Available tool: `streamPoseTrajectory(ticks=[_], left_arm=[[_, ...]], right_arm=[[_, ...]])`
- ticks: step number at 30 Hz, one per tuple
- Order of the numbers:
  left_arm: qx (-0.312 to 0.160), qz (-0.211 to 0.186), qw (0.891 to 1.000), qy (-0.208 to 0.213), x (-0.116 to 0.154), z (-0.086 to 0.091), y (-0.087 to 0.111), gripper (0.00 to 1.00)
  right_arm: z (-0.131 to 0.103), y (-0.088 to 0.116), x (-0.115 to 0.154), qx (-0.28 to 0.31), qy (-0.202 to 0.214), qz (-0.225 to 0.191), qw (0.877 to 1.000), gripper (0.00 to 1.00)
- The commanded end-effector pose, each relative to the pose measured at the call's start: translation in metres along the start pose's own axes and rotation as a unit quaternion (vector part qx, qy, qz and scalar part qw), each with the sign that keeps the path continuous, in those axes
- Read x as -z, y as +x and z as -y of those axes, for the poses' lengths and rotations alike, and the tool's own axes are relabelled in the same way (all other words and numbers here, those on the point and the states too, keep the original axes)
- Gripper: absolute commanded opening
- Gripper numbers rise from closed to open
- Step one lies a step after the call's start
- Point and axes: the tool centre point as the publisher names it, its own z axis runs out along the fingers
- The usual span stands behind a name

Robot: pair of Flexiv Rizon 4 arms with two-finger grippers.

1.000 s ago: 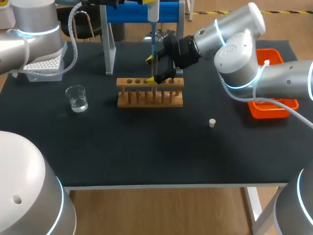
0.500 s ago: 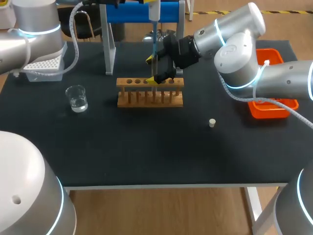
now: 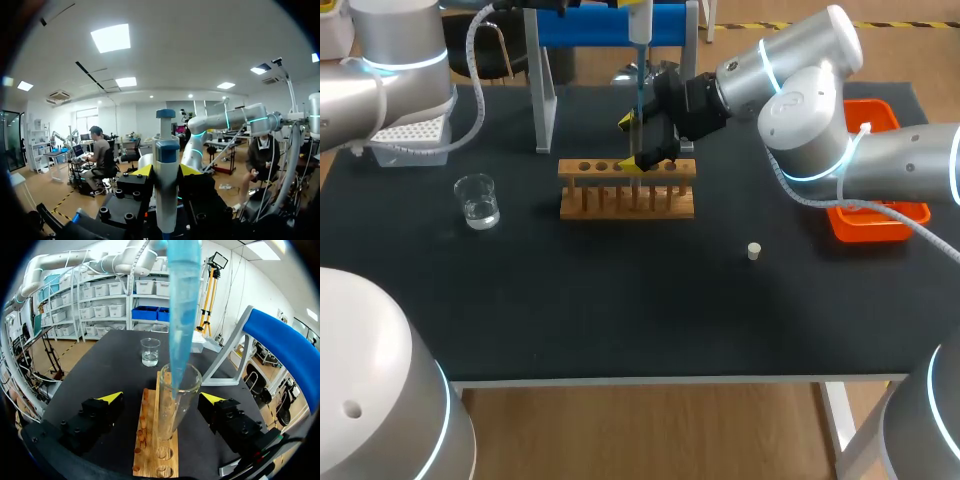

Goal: Invert the test tube, pick up the pipette, mount the tip to pipette, aspirate from beaker and dispense into the tube, eject the tip, return the pipette, and cap with the stopper.

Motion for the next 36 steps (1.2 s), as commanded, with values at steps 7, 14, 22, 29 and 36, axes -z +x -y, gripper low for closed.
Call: streamPoseTrajectory(ticks=[7, 14, 22, 29, 36], left_arm=[[0.003, -0.004, 1.0, 0.0, -0.001, 0.0, 0.003, 0.0], [0.005, 0.004, 1.0, -0.003, 0.004, -0.002, 0.006, 0.0], [-0.006, 0.01, 1.0, -0.004, 0.006, -0.003, 0.005, 0.0], [-0.012, 0.006, 1.0, -0.002, 0.005, -0.007, 0.002, 0.0], [-0.011, 0.006, 1.0, 0.0, 0.005, -0.011, 0.002, 0.0]], right_arm=[[0.0, 0.0, 0.001, 0.0, 0.0, -0.001, 1.0, 1.0], [0.0, 0.0, 0.001, 0.0, 0.0, -0.001, 1.0, 1.0], [0.0, 0.0, 0.001, 0.0, 0.0, -0.001, 1.0, 1.0], [0.0, 0.0, 0.001, 0.0, 0.0, -0.001, 1.0, 1.0], [0.0, 0.0, 0.001, 0.0, 0.0, -0.001, 1.0, 1.0]])
